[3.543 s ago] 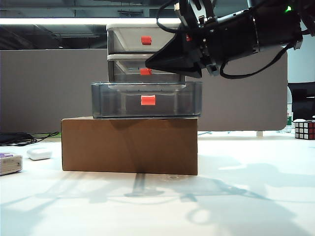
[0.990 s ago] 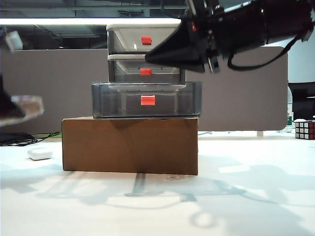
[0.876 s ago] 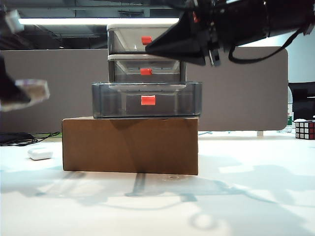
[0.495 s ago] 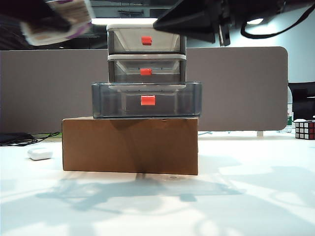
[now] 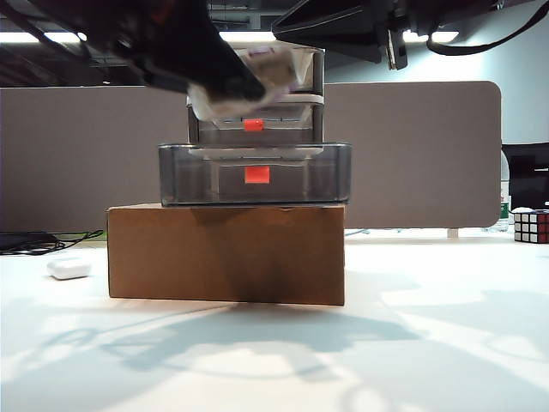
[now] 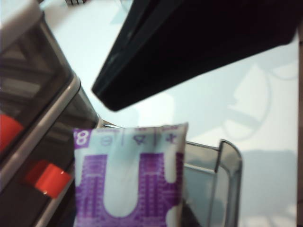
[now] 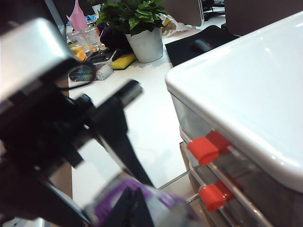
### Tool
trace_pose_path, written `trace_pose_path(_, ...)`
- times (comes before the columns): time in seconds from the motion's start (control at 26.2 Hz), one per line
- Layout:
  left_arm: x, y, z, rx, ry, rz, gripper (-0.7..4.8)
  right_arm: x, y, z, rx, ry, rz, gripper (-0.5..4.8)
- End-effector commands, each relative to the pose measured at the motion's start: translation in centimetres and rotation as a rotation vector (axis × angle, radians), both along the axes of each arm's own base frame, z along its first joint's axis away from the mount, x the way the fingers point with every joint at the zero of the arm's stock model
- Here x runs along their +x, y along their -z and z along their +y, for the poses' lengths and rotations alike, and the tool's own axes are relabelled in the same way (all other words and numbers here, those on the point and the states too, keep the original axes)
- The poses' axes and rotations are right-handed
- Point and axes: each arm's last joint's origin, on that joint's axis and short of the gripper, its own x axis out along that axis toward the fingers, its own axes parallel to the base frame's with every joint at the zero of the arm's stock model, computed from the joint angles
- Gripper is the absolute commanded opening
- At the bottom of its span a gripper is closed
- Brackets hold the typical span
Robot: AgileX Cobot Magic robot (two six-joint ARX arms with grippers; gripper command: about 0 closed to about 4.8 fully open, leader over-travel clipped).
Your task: Open the third layer of the drawer on the table, pick up a pack of napkins on the table and put it in, and finally close the drawer.
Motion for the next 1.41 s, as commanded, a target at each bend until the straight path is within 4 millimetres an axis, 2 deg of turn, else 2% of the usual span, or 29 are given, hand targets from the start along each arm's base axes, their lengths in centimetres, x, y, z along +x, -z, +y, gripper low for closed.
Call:
trace_pose_path(0.04, 0.4, 0.3, -0.9, 0.018, 0.02, -0.011, 1.78, 0.1, -0.4, -0.2, 0.007, 0.008, -0.024, -0.06)
trace_pose_path(0.34, 1.1, 1.6, -1.4, 0.062, 0.002, 0.02, 1.78, 0.3, -0.5, -0.5, 0.009, 0.024, -0.035, -0.06)
trace_pose_path(0.76, 1.1, 2.0, -1.2, 0.113, -0.035, 0.054, 1.87, 0.3, -0.5, -0.5, 0.005, 0.023, -0.045, -0.06)
trace_pose_path(0.8, 1.0, 2.1, -1.2, 0.115, -0.034, 0.058, 2.06, 0.3, -0.5, -0.5, 0.005, 0.023, -0.045, -0.06)
trace_pose_path(0.84, 1.0, 2.1, -1.2, 0.117, -0.036, 0.064, 2.65, 0.3, -0.5, -0.5, 0.005, 0.023, -0.045, -0.06)
trace_pose_path(0.88, 1.0, 2.1, -1.2, 0.117, -0.035, 0.065, 2.91, 0.3, -0.5, -0.5, 0.005, 0.023, -0.045, -0.06)
trace_pose_path(0.99, 1.0, 2.1, -1.2, 0.116, -0.034, 0.064, 3.45, 0.3, -0.5, -0.5, 0.005, 0.023, -0.046, -0.06)
trace_pose_path(1.18, 1.0, 2.0, -1.2, 0.118, -0.037, 0.064, 3.44, 0.3, -0.5, -0.5, 0.005, 0.024, -0.045, -0.06)
trace_pose_path(1.3, 0.8, 0.7, -1.0, 0.136, -0.039, 0.096, 3.38, 0.3, -0.5, -0.5, 0.005, 0.024, -0.045, -0.06)
trace_pose_path(1.37, 0.3, -0.8, -0.6, 0.145, -0.057, 0.158, 2.86, 0.3, -0.5, -0.5, 0.005, 0.023, -0.046, -0.06)
trace_pose_path(1.41, -0.2, -1.7, -0.2, 0.145, -0.068, 0.207, 2.25, 0.3, -0.5, -0.5, 0.005, 0.023, -0.046, -0.06)
